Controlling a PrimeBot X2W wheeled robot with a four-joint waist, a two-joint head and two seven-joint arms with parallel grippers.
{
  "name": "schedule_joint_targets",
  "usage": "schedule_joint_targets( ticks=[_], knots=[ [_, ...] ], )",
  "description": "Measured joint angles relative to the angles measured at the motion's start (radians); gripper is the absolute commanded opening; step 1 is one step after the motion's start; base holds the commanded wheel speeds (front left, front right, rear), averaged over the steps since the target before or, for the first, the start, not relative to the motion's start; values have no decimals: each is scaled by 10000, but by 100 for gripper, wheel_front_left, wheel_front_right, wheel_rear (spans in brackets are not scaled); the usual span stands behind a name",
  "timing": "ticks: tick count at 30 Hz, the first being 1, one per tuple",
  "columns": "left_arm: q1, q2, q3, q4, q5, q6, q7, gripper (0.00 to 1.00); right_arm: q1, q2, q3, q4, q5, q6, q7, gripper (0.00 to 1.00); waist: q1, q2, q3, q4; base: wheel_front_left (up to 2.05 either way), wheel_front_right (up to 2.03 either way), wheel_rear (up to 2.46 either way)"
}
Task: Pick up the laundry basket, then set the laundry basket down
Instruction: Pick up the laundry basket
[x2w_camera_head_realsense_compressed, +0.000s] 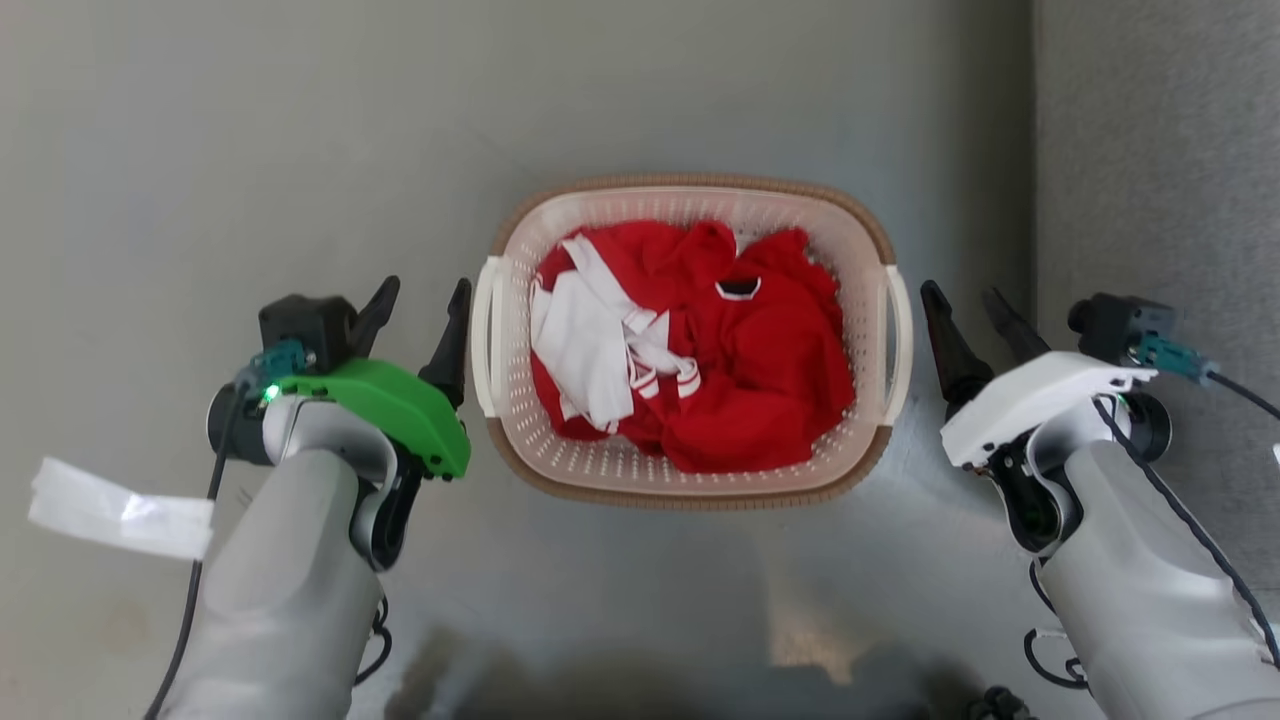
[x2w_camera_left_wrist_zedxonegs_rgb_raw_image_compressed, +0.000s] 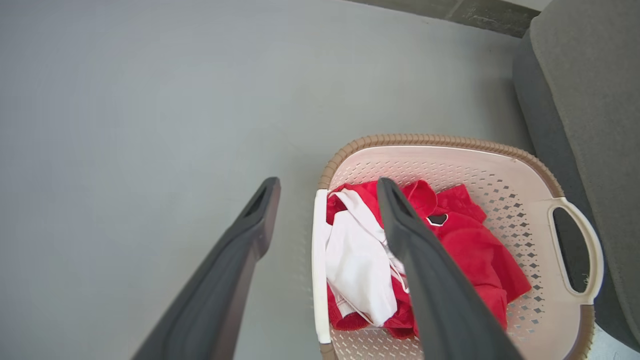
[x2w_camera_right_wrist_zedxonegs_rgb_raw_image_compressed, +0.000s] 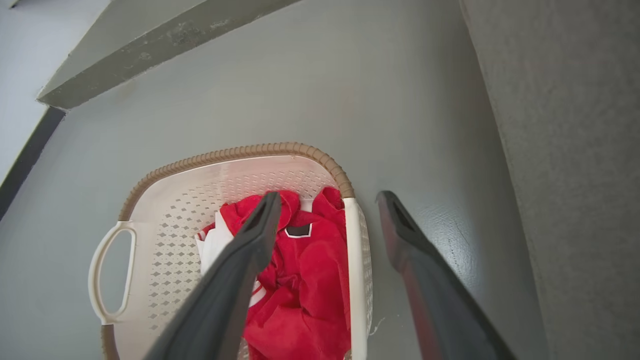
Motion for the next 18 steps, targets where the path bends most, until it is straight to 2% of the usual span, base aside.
schedule_joint_targets(
  ticks=[18],
  knots=[
    [-1852, -56, -928, 1593, -1141, -10, 734, 100, -1811, -102, 901, 1419, 69, 0, 725, 100, 1, 0, 2029, -170, 0, 0, 0]
  ],
)
